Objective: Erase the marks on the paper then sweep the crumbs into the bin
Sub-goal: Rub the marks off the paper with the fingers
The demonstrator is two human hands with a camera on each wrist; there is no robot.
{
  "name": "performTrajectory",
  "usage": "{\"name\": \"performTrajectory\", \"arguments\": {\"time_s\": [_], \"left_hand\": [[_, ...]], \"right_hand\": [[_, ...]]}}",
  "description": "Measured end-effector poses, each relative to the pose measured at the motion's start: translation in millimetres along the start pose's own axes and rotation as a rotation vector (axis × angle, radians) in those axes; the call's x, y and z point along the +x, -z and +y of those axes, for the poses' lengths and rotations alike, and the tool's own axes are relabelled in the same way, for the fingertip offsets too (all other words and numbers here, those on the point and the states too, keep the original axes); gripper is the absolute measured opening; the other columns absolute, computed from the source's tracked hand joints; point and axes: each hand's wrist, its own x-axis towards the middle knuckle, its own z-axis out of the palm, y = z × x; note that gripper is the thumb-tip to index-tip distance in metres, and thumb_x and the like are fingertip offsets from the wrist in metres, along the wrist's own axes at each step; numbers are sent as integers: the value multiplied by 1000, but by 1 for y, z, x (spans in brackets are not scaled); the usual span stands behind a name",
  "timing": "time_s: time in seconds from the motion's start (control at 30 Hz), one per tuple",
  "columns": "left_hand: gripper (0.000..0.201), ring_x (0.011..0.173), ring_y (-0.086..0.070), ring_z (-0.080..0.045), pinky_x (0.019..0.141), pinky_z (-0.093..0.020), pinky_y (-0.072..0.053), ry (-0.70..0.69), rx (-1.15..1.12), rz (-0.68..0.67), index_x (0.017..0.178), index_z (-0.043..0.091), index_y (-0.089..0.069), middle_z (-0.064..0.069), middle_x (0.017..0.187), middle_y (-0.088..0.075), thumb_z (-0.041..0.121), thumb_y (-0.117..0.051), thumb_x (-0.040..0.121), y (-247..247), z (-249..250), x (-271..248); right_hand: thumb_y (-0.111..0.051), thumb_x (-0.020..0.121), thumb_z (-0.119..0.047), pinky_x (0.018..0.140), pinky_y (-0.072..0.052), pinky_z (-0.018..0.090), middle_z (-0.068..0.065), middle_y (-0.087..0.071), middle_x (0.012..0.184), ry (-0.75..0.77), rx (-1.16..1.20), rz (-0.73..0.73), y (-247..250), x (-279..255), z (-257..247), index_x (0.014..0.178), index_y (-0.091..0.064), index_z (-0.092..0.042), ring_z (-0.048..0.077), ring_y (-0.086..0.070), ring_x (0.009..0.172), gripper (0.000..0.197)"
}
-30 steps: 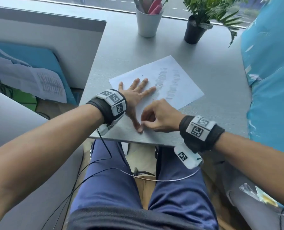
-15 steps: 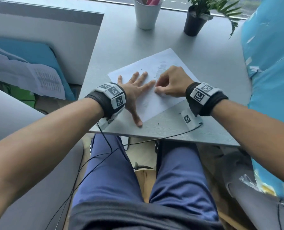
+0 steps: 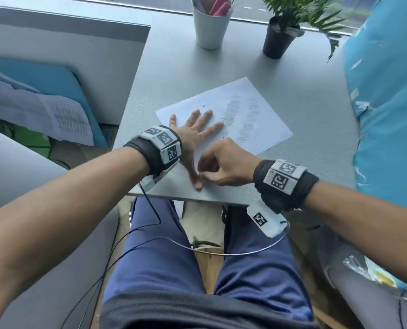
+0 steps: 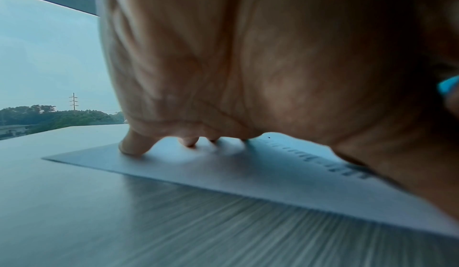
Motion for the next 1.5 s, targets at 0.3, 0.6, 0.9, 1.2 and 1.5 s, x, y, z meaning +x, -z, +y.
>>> {"name": "performTrajectory", "arguments": {"time_s": [0.3, 0.6, 0.9, 1.2, 1.5], "left_hand": [[174, 141, 38, -25, 108, -76, 7, 6, -3, -1, 147, 40, 33, 4, 153, 43, 81, -82, 22, -1, -1, 1], [176, 142, 37, -25, 109, -76, 6, 15, 0, -2, 150, 36, 29, 3, 155, 41, 78, -84, 22, 0, 2, -2], [174, 143, 37, -26, 110, -75, 4, 4, -14, -10, 149, 34, 30, 3, 154, 42, 78, -84, 24, 0, 1, -3], [176, 142, 37, -26, 109, -76, 3, 7, 5, -13, 147, 33, 32, 2, 154, 42, 76, -85, 25, 1, 3, -5], [177, 142, 38, -26, 109, -75, 7, -4, 0, -23, 149, 33, 30, 2, 154, 43, 76, -85, 21, 1, 4, -6]], "right_hand": [[-71, 77, -15, 55, -50, 15, -1, -72, 70, -26, -4, 39, 3, 5, 4, 77, -77, -11, 5, -64, 59, 7], [-70, 74, -16, 62, -54, 23, -1, -72, 70, -51, -47, 119, 14, 11, 10, 76, -76, -11, 10, -66, 63, 8], [-72, 73, -17, 60, -52, 18, -3, -72, 70, -110, 9, 204, 31, 22, 22, 78, -79, -14, 8, -68, 65, 9], [-72, 71, -18, 63, -57, 29, -1, -73, 68, -161, 17, 258, 44, 27, 31, 74, -78, -15, 10, -68, 64, 8], [-73, 73, -19, 66, -53, 26, 1, -74, 72, -160, -38, 263, 48, 30, 33, 79, -79, -13, 12, -67, 66, 10]]}}
